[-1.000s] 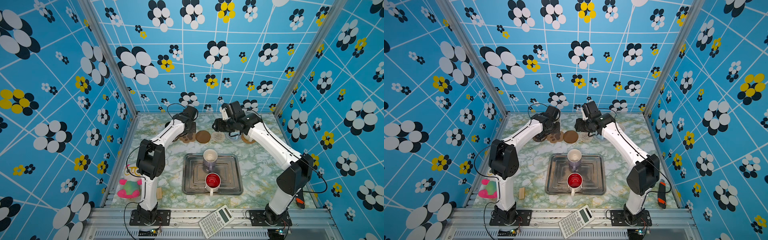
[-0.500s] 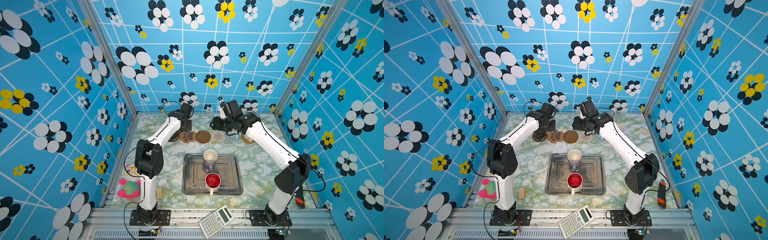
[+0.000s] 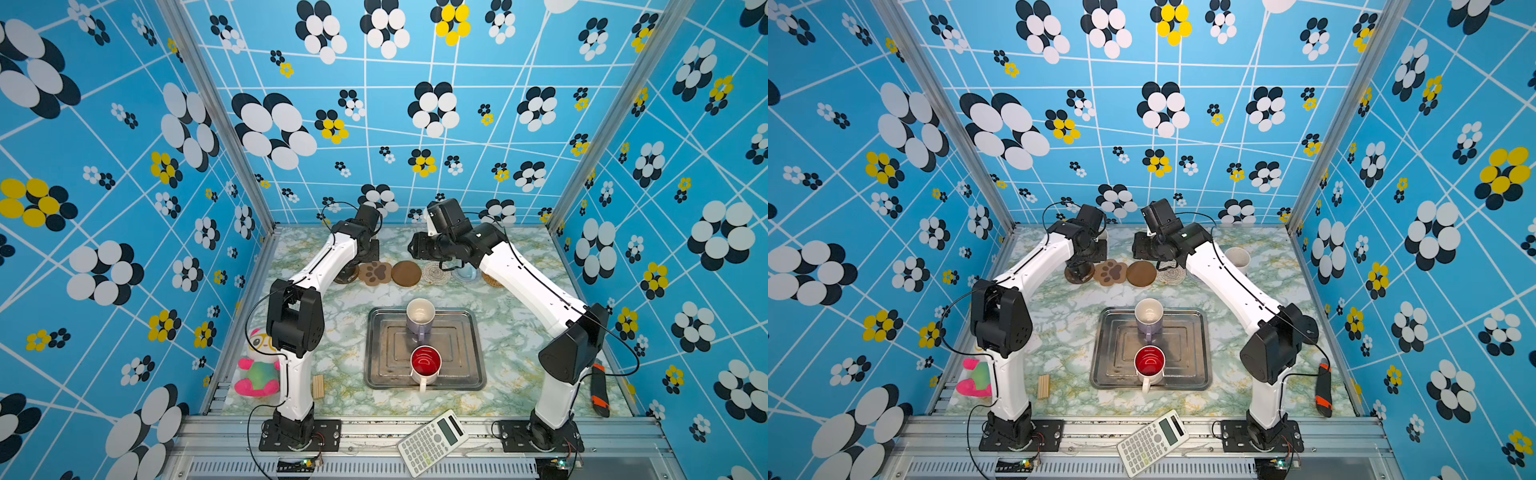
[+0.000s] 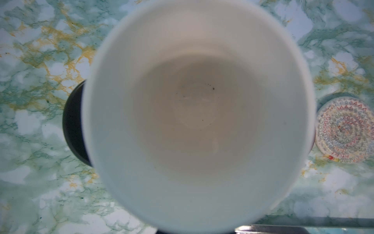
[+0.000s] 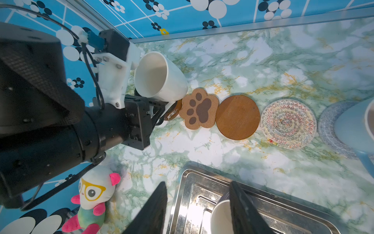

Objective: Place cups on coasters
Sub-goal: Place the cup on the coaster.

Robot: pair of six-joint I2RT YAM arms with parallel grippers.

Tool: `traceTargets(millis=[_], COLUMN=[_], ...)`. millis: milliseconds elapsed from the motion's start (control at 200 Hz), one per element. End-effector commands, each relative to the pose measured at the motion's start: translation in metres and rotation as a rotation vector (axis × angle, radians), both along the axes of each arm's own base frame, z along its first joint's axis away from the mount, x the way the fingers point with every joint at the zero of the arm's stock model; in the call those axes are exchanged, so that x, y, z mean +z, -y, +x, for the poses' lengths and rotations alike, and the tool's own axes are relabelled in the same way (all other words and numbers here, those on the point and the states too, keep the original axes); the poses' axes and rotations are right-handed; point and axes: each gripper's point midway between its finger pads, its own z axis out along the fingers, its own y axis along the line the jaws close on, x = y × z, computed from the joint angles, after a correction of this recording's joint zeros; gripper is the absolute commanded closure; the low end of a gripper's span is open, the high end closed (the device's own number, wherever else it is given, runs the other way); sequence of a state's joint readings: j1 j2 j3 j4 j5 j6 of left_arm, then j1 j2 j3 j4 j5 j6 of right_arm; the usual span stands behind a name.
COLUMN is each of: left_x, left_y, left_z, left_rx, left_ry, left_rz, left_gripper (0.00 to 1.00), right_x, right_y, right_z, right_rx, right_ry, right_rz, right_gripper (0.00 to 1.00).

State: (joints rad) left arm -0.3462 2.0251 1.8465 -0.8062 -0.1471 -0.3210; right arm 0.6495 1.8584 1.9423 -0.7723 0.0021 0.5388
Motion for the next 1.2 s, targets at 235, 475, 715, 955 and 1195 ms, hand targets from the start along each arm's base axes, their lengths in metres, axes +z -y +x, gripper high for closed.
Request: traceTargets(millis=[235, 475, 715, 955, 1195], left_x=[0.028, 0.020, 0.012, 0.001, 0.000], left_y=[0.015, 0.017, 0.027, 0.046, 0.059], left_z=[0.005, 0.008, 0.009, 0.012, 0.015], left_rx=[0.022, 0.029, 0.019, -0.012, -0.018], left_ry=[0.104, 0.062, 0.040, 0.018, 0.007], left_rz=[-0.151, -0.102, -0.099, -0.086, -0.077], left_gripper=[1.00, 1.00, 1.00, 1.00, 1.00], right_x=[-0.007, 0.002, -0.017, -0.035, -0.041], right_y=[0.023, 0.032, 0.037, 0.034, 0.047], right_z=[-0.011, -0.016, -0.019, -0.019, -0.013], right_rx=[0.009, 0.028, 0.054, 0.108, 0.099], right_ry=[0.016, 0.075, 0.047, 0.005, -0.039], right_rz=[-0.154, -0.169, -0.185, -0.156, -0.169], right_gripper=[0.47, 0.44, 0.44, 0.44, 0.44])
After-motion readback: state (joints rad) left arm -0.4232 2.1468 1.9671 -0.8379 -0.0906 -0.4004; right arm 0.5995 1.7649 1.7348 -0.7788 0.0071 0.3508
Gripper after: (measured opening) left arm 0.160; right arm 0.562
